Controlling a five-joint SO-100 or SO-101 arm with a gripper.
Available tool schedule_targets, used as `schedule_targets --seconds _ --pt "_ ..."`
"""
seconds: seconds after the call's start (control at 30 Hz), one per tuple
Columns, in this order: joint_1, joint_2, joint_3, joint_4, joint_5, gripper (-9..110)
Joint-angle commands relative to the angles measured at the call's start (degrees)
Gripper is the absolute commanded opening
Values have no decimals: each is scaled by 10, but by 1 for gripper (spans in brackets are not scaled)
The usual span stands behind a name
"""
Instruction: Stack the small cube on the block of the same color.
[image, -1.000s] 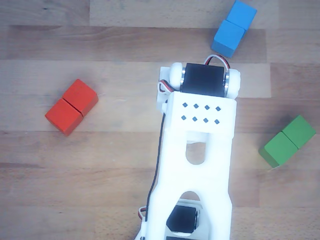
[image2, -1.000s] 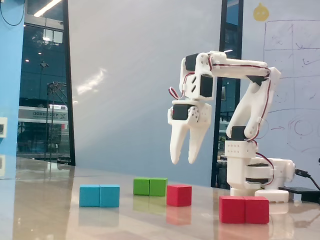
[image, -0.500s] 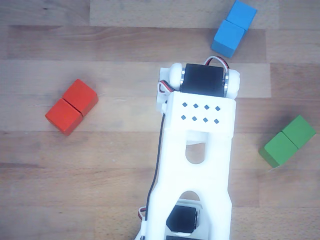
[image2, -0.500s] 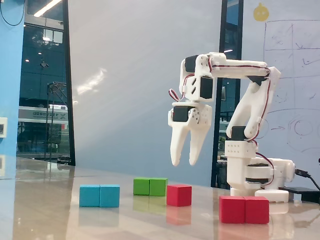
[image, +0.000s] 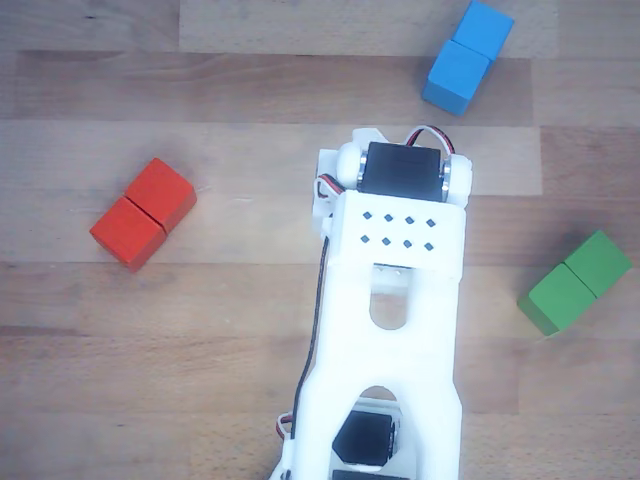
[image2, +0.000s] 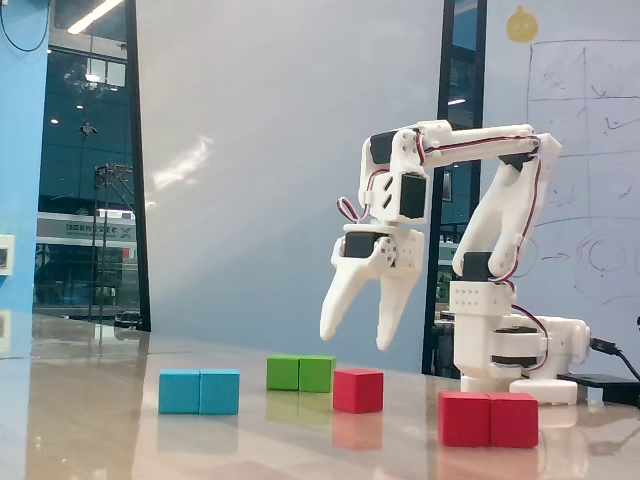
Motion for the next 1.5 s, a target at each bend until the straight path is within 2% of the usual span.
schedule_targets --seconds 0.0,0.67,1.07,1.47 --pt "3 -8 -4 -18 3 38" --pt "6 -120 39 -105 3 38" --pt "6 -120 46 -117 3 20" --pt "11 -114 48 -126 8 18"
